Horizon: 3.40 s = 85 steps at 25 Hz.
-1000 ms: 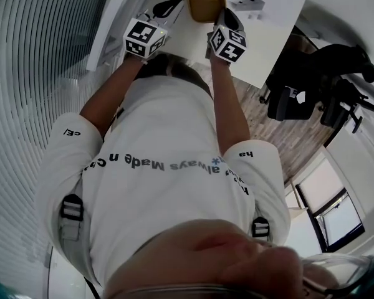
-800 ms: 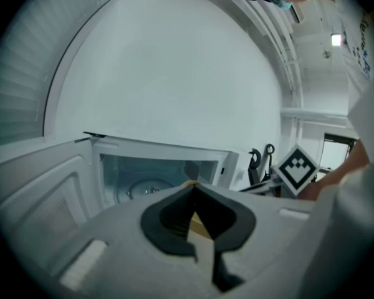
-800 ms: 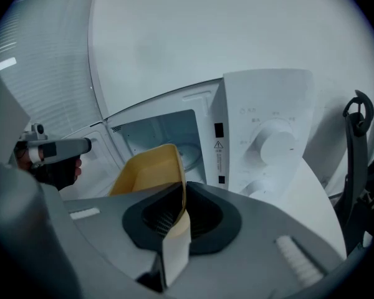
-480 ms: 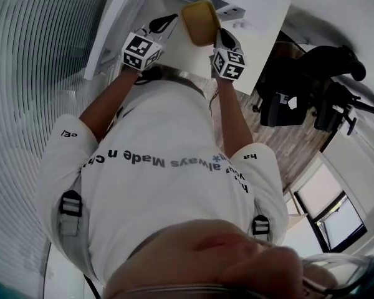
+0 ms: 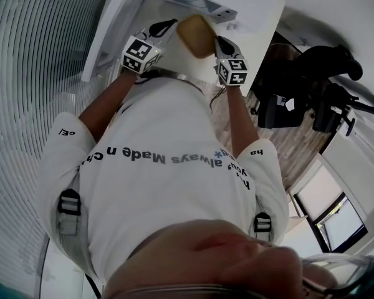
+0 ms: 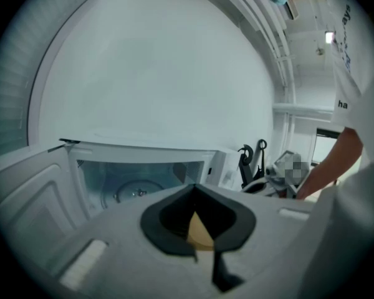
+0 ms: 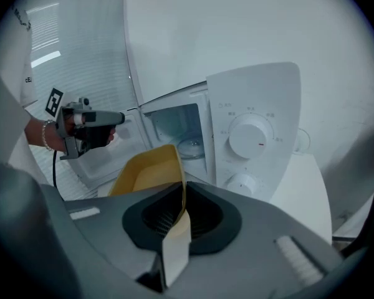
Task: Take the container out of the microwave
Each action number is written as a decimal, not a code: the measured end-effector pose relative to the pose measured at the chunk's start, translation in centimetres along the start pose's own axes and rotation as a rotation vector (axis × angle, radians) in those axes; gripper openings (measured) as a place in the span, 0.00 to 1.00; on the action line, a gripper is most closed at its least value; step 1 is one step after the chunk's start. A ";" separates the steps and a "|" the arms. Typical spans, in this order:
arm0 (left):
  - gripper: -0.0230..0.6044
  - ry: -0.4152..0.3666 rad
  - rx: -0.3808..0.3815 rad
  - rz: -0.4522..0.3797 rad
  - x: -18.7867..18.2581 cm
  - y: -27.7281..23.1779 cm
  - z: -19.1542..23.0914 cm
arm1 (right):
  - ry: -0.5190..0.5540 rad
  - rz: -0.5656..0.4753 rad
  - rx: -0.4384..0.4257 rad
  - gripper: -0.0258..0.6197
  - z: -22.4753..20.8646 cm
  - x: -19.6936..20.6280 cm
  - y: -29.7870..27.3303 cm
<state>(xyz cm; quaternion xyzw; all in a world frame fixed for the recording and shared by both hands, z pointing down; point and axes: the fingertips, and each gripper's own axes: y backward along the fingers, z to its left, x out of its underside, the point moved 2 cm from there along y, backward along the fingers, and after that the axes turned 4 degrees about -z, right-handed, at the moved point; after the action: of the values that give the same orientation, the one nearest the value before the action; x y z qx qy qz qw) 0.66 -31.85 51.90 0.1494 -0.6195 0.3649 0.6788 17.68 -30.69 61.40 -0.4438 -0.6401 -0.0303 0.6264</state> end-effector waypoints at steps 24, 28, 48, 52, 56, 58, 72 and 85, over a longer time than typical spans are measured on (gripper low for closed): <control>0.04 -0.026 0.035 0.068 1.7 0.7 -3.2 | 0.217 0.218 -0.298 0.07 -2.2 8.1 -0.2; 0.04 -0.022 0.026 0.060 1.4 1.1 -3.2 | 0.229 0.250 -0.306 0.07 -2.6 9.0 -0.5; 0.04 -0.024 0.025 0.074 2.0 1.8 -3.0 | 0.346 0.294 -0.150 0.20 -4.8 8.6 -0.8; 0.04 -0.018 0.030 0.053 1.2 1.8 -3.1 | 0.326 0.219 -0.083 0.15 -4.1 5.5 1.3; 0.04 -0.014 0.041 0.042 0.3 1.9 -3.4 | 0.278 0.095 -0.056 0.13 -1.8 1.4 3.4; 0.04 -0.010 0.049 0.034 -0.4 1.9 -3.6 | 0.243 0.034 -0.044 0.12 -0.3 -0.8 4.4; 0.04 0.012 0.091 -0.038 -5.4 2.3 -4.6 | 0.105 -0.223 0.051 0.08 6.3 -12.6 8.1; 0.04 -0.002 0.056 -0.156 -12.9 5.2 -5.4 | 0.114 -0.319 0.086 0.08 11.0 -19.5 11.2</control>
<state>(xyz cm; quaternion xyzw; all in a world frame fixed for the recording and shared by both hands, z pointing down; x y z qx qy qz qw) 1.48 -28.71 37.28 0.2168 -0.5964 0.3278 0.7000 12.50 -27.74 37.13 -0.3071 -0.6666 -0.1269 0.6672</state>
